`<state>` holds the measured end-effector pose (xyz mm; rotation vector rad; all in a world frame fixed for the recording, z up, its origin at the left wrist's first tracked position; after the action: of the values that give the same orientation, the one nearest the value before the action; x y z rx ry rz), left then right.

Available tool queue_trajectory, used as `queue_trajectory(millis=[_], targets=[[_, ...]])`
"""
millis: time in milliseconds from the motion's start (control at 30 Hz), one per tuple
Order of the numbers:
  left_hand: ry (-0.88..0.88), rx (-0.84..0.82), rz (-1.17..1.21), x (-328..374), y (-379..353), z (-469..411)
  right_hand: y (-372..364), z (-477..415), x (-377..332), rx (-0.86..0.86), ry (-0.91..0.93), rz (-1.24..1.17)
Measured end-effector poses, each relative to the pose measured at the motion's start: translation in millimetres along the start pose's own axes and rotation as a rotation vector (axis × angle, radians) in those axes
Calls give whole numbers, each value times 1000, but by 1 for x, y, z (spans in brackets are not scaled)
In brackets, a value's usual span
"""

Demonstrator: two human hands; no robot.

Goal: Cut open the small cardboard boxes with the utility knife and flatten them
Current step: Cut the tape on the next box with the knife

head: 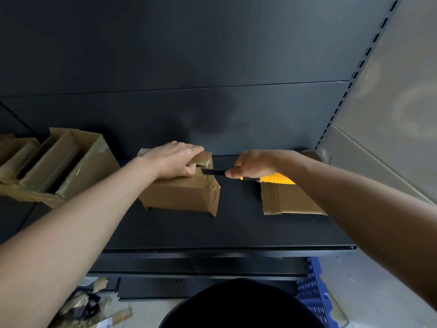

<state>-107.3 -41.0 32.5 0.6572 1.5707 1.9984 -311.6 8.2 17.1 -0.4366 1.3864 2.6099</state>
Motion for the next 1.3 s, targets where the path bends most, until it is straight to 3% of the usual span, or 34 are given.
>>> queue_trajectory(millis=[233, 400, 767, 933, 1100, 1300], targets=[[62, 27, 37, 5, 1, 4, -4, 6, -33, 40, -58, 52], [52, 4, 102, -1, -4, -1, -14, 7, -52, 102, 14, 94], [46, 28, 156, -8, -10, -7, -26, -3, -61, 79, -137, 147], [36, 36, 196, -10, -11, -7, -22, 0, -32, 212, -246, -40], [49, -6, 199, -8, -9, -10, -6, -9, -16, 354, -241, -167], [6, 6, 436, -4, -15, -2, 14, -22, -17, 396, -307, -358]])
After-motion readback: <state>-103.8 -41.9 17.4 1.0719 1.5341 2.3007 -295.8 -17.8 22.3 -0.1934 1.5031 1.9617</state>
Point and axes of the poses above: each hand's wrist, its own z-axis away from the middle knuckle, its own y-axis out of the back of the hand, x = y × z, the point moved 1 cm from there along -z, towards the middle knuckle, and after that the axes turned 2 degrees about y, right-handed, at the moved point
